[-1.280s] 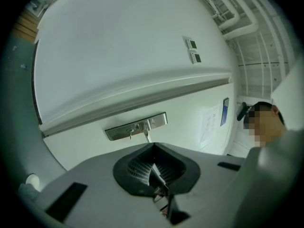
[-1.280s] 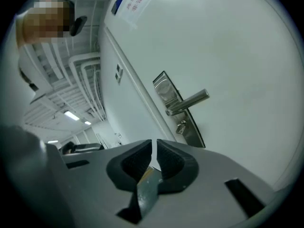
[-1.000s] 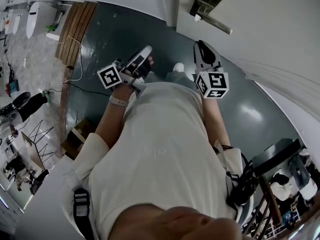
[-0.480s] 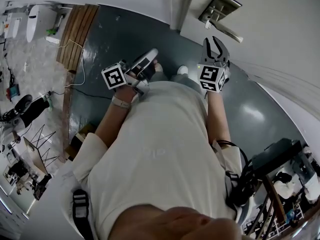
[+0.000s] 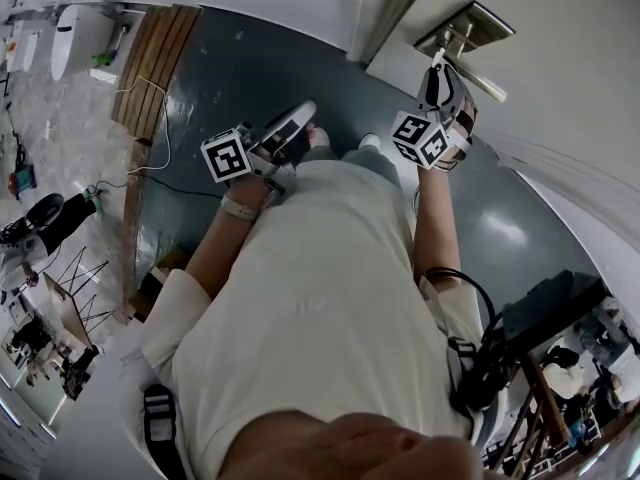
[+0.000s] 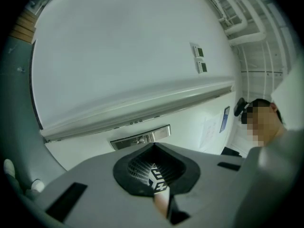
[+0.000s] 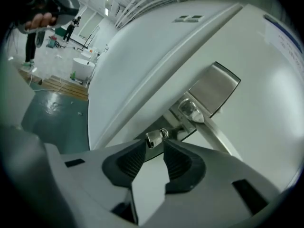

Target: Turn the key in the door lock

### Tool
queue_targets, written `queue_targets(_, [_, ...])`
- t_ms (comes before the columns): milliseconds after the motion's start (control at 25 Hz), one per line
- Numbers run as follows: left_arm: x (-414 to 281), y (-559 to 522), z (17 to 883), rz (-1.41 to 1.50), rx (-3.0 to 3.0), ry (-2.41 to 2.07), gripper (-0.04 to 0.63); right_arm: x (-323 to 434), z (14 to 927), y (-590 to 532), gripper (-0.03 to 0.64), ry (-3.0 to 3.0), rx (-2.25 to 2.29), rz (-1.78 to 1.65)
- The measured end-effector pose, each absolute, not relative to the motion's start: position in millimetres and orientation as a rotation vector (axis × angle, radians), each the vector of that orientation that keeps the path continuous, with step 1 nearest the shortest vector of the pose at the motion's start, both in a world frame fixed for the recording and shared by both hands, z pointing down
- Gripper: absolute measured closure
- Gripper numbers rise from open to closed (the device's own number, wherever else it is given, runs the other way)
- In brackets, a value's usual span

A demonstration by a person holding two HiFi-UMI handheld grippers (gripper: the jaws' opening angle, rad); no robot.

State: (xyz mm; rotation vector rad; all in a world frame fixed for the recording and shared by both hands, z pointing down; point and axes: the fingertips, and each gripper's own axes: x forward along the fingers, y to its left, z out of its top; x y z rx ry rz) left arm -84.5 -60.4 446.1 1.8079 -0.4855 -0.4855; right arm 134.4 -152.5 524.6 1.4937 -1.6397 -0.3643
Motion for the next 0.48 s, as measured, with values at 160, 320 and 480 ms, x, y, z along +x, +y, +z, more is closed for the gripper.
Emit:
queue_targets(160, [-89.2, -57.6, 443.5, -0.483, 1.806, -0.496, 0.588, 140.8, 519.1, -158.6, 0.515, -1.581, 1.516, -0.428])
queue_targets(320, [-89.1, -56.0, 438.3, -0.464, 1.853, -0.489, 0.588, 145.5, 515.9, -162.2, 0.515, -1.521, 1.548, -0.461])
queue_targets(480, [-87.8, -56.3, 437.5, -0.434, 1.871, -0.482, 0.588, 152.6, 509.1, -165.4, 0.516, -1.472, 1.624, -0.487])
